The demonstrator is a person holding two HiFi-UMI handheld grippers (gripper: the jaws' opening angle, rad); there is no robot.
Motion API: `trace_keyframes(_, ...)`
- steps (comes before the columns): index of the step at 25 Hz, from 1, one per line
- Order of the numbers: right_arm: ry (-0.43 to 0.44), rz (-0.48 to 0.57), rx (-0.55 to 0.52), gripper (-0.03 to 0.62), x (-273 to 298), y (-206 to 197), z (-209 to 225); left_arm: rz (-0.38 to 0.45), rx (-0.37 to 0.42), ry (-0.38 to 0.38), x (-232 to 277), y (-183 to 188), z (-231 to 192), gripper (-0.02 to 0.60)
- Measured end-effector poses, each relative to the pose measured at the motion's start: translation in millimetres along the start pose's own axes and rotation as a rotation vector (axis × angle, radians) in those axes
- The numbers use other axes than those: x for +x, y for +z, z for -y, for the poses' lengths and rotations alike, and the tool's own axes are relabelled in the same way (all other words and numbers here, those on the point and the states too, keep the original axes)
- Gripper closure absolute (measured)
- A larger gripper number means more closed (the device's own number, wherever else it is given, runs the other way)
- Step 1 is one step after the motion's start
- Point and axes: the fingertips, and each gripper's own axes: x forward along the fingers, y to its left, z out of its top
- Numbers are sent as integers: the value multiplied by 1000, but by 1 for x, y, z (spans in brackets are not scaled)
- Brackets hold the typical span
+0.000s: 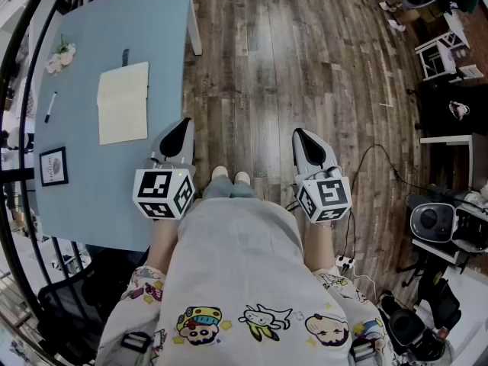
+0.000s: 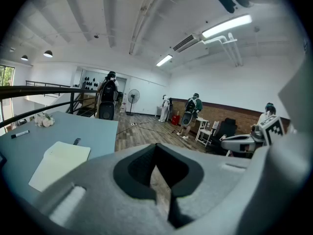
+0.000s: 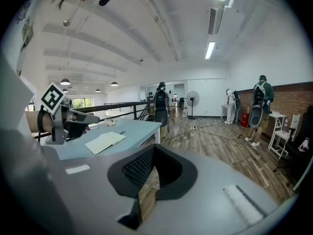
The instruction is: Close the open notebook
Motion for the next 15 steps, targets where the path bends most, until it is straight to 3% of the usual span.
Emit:
trace_keyframes(8, -48, 51, 18, 588, -17, 7, 23, 15, 16, 32, -2, -2, 10, 583)
trace_keyframes(15, -29, 96, -4, 585, -28, 14, 34, 44, 20, 64, -9, -3, 18, 572)
